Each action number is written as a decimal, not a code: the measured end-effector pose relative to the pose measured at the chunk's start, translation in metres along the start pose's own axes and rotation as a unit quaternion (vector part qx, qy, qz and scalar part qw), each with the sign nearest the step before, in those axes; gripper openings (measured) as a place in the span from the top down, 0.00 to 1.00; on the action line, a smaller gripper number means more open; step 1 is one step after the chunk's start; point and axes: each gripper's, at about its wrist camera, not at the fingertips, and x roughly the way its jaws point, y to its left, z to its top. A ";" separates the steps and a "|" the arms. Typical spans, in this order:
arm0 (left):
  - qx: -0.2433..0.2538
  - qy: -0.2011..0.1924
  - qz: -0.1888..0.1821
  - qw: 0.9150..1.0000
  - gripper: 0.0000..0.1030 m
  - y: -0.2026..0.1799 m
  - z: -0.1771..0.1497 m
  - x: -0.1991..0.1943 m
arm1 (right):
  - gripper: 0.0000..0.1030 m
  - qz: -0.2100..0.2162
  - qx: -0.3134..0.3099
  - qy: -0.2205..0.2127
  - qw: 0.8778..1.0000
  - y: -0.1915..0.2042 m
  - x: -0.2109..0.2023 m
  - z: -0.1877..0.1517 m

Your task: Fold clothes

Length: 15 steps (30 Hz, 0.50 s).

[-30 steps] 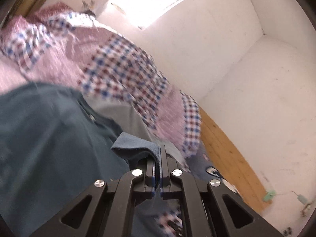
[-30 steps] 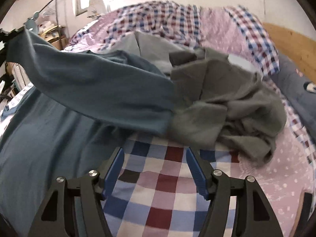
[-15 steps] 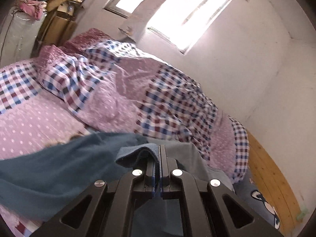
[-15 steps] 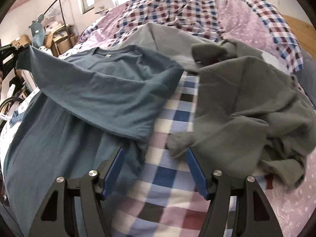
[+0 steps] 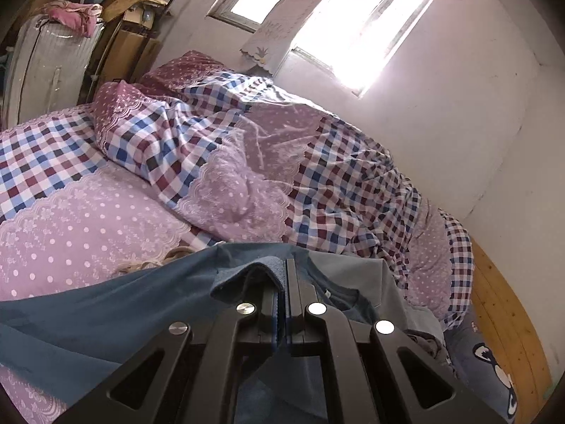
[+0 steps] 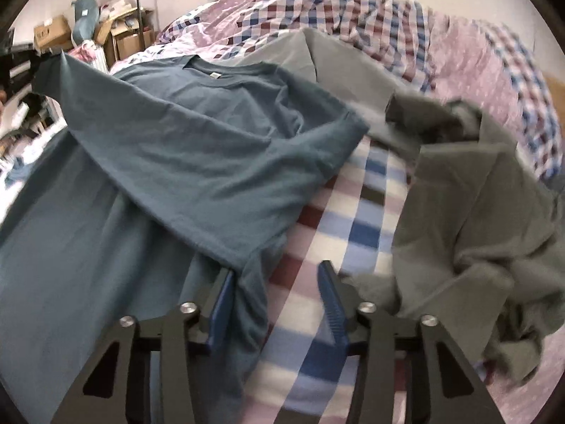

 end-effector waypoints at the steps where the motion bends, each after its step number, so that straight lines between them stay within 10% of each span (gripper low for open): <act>1: -0.002 0.002 0.001 1.000 0.99 0.001 -0.001 0.000 | 0.55 -0.017 -0.012 -0.004 1.000 0.005 0.000 0.002; 4: 0.000 0.006 0.004 1.000 0.99 0.002 -0.002 0.000 | 0.60 -0.045 -0.049 -0.013 0.998 0.021 0.001 0.006; 6: 0.001 0.012 0.006 1.000 0.99 0.001 -0.004 0.001 | 0.94 -0.059 -0.074 -0.015 0.995 0.030 0.003 0.006; 15: 0.021 0.069 0.007 0.997 0.99 -0.016 -0.024 0.021 | 0.95 -0.098 0.007 -0.022 0.995 -0.028 -0.011 -0.002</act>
